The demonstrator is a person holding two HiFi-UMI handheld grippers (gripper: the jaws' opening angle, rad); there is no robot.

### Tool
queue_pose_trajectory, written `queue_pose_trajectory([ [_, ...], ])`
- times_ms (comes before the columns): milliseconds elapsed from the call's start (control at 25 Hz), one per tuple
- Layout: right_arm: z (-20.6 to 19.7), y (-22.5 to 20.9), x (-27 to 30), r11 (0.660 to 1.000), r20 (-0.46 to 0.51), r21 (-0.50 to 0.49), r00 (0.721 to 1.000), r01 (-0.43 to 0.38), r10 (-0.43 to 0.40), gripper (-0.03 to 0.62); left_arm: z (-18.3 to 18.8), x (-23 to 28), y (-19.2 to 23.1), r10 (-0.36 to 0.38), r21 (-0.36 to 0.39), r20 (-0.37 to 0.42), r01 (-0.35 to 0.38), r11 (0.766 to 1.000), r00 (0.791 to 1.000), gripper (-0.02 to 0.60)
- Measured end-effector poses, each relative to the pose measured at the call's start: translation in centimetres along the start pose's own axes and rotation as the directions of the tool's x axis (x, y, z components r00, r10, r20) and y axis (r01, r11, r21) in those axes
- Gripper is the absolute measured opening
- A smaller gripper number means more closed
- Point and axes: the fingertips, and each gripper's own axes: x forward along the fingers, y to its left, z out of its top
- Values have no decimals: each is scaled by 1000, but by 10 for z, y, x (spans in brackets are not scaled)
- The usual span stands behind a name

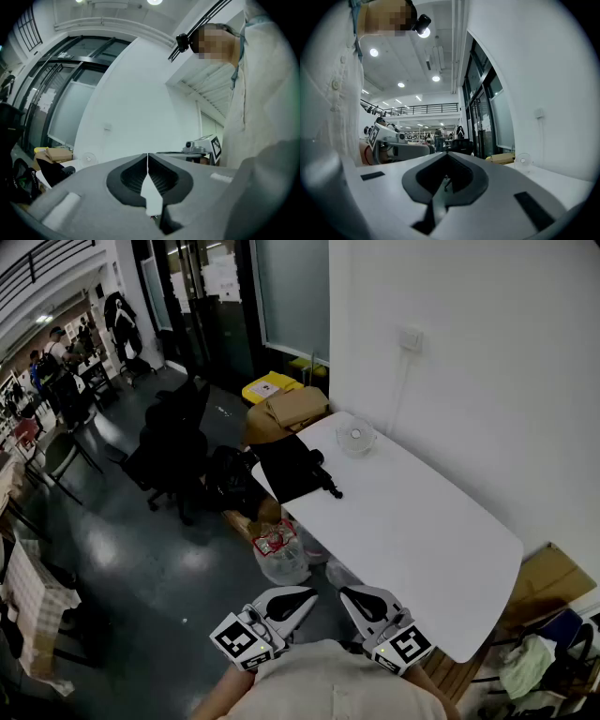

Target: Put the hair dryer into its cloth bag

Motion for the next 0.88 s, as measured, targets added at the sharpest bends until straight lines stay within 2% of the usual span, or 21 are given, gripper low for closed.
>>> queue_pose_trajectory([
  [320, -2, 3, 2, 1000, -24, -15, 1000, -5, 5, 15, -5, -3, 0, -11, -2, -20, 11, 1000, 1000, 11],
  [600, 8, 0, -1, 999, 69, 29, 997, -25, 23, 18, -6, 2, -4, -26, 0, -24, 26, 1000, 999, 11],
  [880, 5, -7, -4, 1000, 45, -27, 999, -5, 7, 18, -8, 11, -8, -38, 0, -35, 38, 999, 999, 11],
])
